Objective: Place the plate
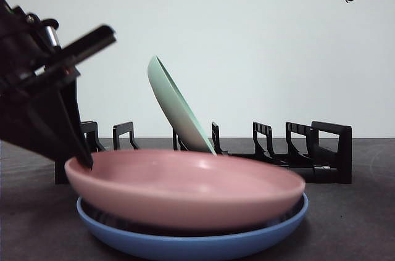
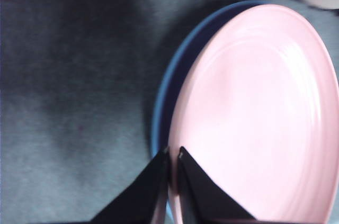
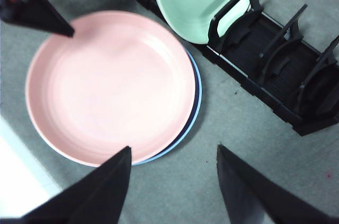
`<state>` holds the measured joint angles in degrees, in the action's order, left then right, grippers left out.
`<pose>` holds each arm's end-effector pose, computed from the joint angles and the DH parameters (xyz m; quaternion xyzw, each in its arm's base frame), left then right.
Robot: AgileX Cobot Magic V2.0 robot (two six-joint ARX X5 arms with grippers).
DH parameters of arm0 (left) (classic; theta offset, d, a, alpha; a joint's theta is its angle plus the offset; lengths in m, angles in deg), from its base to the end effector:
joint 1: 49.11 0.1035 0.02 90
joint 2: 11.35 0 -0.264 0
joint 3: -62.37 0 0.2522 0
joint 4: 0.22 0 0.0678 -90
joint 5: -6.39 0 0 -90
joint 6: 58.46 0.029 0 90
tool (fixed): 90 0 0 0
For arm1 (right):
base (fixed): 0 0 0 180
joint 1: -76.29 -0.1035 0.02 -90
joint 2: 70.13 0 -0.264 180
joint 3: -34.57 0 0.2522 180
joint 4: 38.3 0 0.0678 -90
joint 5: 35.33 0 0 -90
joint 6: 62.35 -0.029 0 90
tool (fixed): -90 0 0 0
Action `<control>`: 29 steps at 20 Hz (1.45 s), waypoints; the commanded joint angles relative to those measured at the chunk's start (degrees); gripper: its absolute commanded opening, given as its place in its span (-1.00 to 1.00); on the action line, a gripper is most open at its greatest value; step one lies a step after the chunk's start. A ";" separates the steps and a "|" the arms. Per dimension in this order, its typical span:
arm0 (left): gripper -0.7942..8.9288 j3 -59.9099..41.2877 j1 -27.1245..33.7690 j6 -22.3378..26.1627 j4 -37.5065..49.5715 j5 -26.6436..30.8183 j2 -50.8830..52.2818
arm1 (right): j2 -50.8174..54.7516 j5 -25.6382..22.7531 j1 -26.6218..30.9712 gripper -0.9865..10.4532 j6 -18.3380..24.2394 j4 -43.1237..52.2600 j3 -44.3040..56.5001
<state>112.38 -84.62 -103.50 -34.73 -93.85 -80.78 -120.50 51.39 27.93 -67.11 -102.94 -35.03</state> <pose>0.1776 -0.1330 0.1889 -0.2229 0.5414 -0.1506 0.7966 0.1060 0.1167 0.3210 -0.1326 0.3618 0.3389 0.8583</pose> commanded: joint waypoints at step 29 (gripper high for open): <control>-0.13 24.35 18.29 36.48 -40.00 11.32 28.39 | -28.65 8.37 -0.13 -0.38 -9.22 2.67 -23.39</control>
<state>135.55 -66.17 -68.07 -75.17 -82.79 -52.06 -147.89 59.63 28.17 -75.00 -100.51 -57.15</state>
